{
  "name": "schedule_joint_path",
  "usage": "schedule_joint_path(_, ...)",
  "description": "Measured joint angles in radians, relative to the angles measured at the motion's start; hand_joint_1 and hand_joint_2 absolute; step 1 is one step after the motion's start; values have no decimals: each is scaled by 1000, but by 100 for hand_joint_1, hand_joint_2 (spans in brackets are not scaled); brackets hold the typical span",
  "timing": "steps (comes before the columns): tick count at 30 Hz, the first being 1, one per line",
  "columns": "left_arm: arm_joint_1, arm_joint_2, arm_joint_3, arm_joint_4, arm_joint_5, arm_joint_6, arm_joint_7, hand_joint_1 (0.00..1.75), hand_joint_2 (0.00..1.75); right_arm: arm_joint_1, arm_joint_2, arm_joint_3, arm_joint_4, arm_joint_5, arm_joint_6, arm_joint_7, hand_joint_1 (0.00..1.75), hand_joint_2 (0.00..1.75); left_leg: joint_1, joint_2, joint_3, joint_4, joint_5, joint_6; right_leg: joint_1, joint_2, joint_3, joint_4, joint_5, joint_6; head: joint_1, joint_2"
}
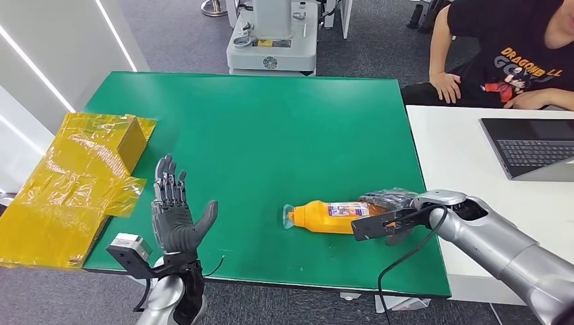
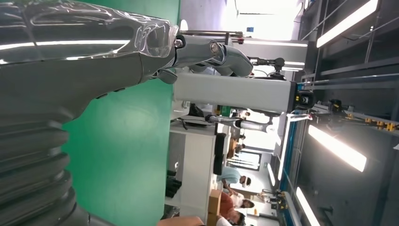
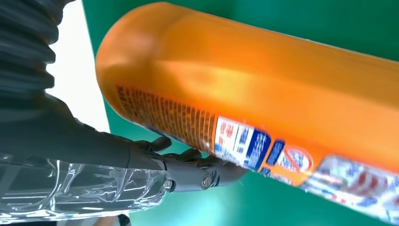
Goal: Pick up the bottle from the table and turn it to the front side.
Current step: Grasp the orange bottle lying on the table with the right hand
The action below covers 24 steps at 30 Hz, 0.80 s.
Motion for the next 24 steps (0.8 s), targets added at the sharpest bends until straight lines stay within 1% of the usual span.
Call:
schedule_joint_path(4, 0, 0, 0, 0, 0, -1, 0, 0, 175, 16, -18, 0, -10, 1, -10, 2, 0, 175, 0, 0, 0, 0, 0, 0, 0, 0, 0, 0, 0, 0, 0, 0)
schedule_joint_path(7, -1, 0, 0, 0, 1, -4, 0, 0, 175, 37, -20, -3, -10, 7, -29, -9, 0, 175, 0, 0, 0, 0, 0, 0, 0, 0, 0, 0, 0, 0, 0, 0)
schedule_joint_path(9, -2, 0, 0, 0, 2, -7, 0, 0, 175, 54, -7, -7, 4, 16, -50, -26, 0, 175, 0, 0, 0, 0, 0, 0, 0, 0, 0, 0, 0, 0, 0, 0)
schedule_joint_path(15, -8, 0, 0, 0, 2, -9, 0, 0, 175, 93, 64, -32, 77, 63, -143, -71, 0, 175, 1, 1, 1, -1, 0, 0, 1, 1, 0, 0, 0, 0, 0, 0)
schedule_joint_path(16, -8, 0, 0, 0, 2, -10, 0, 0, 175, 98, 74, -38, 86, 72, -158, -75, 7, 175, 1, 1, 1, -1, 0, 0, 1, 1, 0, 0, 0, 0, 0, 0)
schedule_joint_path(17, -8, 0, 0, 0, 1, -10, 0, 0, 175, 103, 84, -44, 94, 80, -172, -78, 27, 175, 1, 1, 1, -1, 0, 0, 1, 1, 1, 0, 0, 0, 0, 0)
schedule_joint_path(18, -9, 0, 0, 0, 1, -10, 0, 0, 175, 108, 93, -50, 102, 87, -184, -82, 61, 175, 1, 1, 2, -1, 0, 0, 1, 1, 1, 0, 0, 0, 0, 0)
schedule_joint_path(19, -9, -1, 0, 0, 1, -11, 0, 0, 175, 112, 101, -56, 108, 93, -194, -87, 100, 175, 1, 2, 2, -1, 0, 0, 1, 1, 1, 0, 0, 0, 0, 0)
schedule_joint_path(20, -9, -1, 0, 0, 0, -11, 0, 0, 175, 115, 107, -62, 114, 98, -201, -92, 134, 175, 1, 2, 2, -1, 0, 0, 1, 2, 1, 0, 0, 0, 0, 0)
schedule_joint_path(21, -9, -1, 0, 0, 0, -11, 0, 0, 175, 117, 113, -67, 119, 102, -208, -97, 154, 175, 1, 2, 2, -1, 0, 0, 1, 2, 1, 0, 0, 0, 0, 0)
schedule_joint_path(24, -9, -1, 0, 0, -2, -11, -1, 0, 175, 123, 131, -83, 133, 118, -233, -117, 167, 175, 1, 2, 3, 0, 0, 0, 1, 2, 2, 0, 0, 0, 0, 0)
